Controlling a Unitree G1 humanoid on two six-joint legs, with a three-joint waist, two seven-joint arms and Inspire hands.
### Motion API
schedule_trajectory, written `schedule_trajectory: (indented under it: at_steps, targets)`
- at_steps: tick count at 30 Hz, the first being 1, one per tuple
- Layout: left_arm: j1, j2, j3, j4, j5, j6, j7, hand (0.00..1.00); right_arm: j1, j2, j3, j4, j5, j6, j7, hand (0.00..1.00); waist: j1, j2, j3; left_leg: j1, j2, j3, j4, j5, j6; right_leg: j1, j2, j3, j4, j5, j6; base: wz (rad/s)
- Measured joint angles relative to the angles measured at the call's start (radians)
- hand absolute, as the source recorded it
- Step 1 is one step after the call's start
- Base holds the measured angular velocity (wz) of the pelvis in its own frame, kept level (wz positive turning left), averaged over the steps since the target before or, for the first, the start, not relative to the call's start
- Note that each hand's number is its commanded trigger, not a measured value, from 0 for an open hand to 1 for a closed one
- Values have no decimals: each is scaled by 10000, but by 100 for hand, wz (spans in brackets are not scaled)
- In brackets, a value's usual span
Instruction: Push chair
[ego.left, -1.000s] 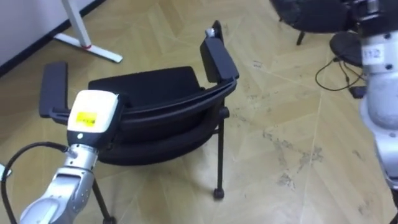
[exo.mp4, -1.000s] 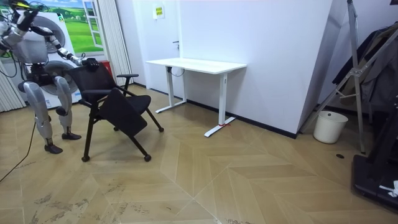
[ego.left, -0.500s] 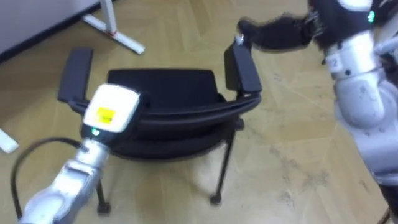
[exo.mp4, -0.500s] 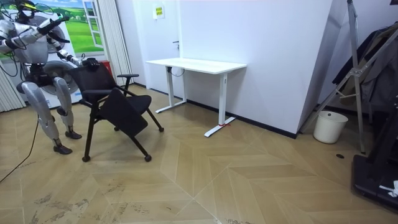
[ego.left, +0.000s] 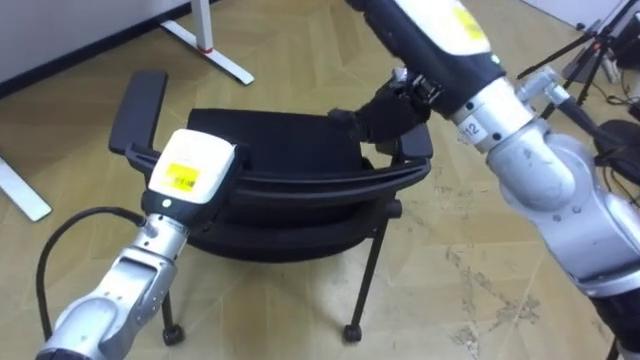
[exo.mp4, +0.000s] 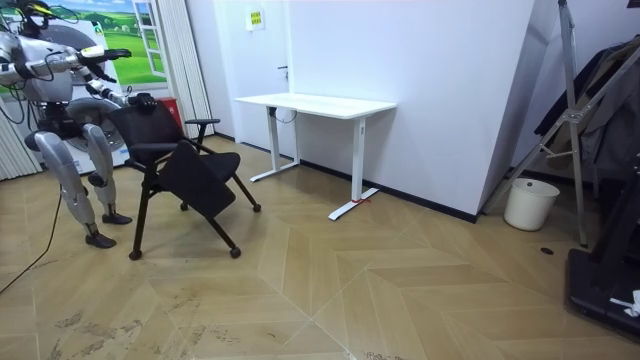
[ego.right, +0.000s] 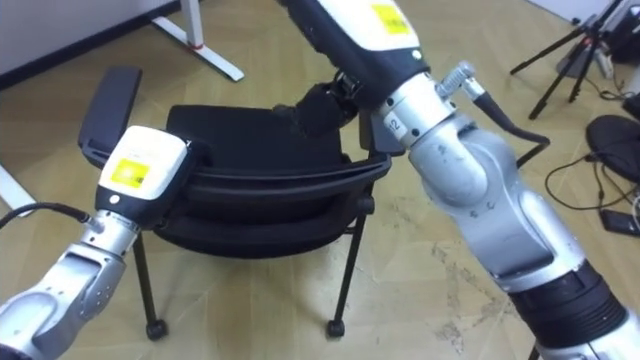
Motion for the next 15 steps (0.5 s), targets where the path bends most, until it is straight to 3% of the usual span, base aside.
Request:
schedule_trajectory:
  at_steps: [6, 15]
  targets:
    - [5, -32, 48, 347, -190, -303, -84, 100, 1, -12, -54, 419, 1263, 16, 1218, 0, -4, 183, -45, -36, 18, 112, 183, 4, 5, 25, -17, -70, 81, -18, -39, 4]
    - [11, -55, 53, 406, -196, -310, -94, 100, 14, -11, -52, 685, 1872, 274, 2573, 0, -13, 165, -59, 31, -1, 114, 197, 4, 4, 32, -52, -94, 197, -69, -53, 0]
